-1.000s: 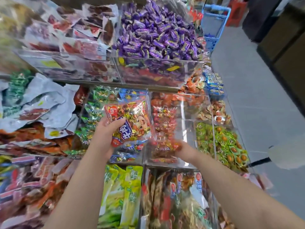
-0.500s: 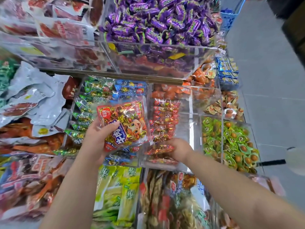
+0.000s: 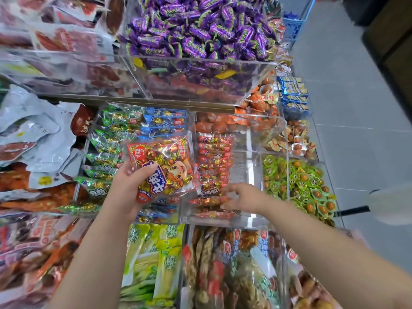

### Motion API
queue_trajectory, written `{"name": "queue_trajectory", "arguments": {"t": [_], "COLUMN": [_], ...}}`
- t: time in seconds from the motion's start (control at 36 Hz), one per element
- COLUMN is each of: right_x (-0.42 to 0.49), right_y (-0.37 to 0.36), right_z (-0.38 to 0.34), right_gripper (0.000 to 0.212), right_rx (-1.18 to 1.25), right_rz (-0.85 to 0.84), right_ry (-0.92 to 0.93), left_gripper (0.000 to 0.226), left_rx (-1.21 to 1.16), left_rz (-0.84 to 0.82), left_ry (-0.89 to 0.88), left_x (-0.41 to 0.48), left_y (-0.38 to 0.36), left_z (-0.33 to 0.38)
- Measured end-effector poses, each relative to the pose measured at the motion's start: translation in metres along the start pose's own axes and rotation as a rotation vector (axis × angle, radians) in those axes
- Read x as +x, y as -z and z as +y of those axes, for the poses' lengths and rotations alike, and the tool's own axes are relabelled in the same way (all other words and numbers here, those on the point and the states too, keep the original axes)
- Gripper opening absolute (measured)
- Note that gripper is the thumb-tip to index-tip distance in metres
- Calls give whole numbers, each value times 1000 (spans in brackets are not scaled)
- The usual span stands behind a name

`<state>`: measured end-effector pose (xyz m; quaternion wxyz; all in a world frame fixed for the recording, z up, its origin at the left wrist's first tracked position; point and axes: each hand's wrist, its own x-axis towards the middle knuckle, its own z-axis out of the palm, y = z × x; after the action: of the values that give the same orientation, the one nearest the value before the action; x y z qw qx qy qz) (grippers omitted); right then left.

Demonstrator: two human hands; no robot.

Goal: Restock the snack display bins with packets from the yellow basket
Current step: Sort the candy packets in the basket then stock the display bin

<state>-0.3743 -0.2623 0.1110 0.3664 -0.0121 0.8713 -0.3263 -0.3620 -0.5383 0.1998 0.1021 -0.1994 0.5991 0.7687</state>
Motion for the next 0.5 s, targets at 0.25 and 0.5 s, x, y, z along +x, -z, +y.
{"name": "queue_trajectory", "arguments": {"t": [0.25, 0.5], "right_x": [19, 27], "right_y": [-31, -32], "right_z": [-24, -46], "right_gripper": [37, 33], "right_rx": [-301, -336], "right_rz": [-14, -40], "right_ry": [75, -19], "left_gripper": [39, 42], "left_rx": [4, 12], "left_rz": [-18, -15], "left_ry": [14, 17], "left_x": [3, 5], "left_y": [1, 3], "left_z": [0, -2]}}
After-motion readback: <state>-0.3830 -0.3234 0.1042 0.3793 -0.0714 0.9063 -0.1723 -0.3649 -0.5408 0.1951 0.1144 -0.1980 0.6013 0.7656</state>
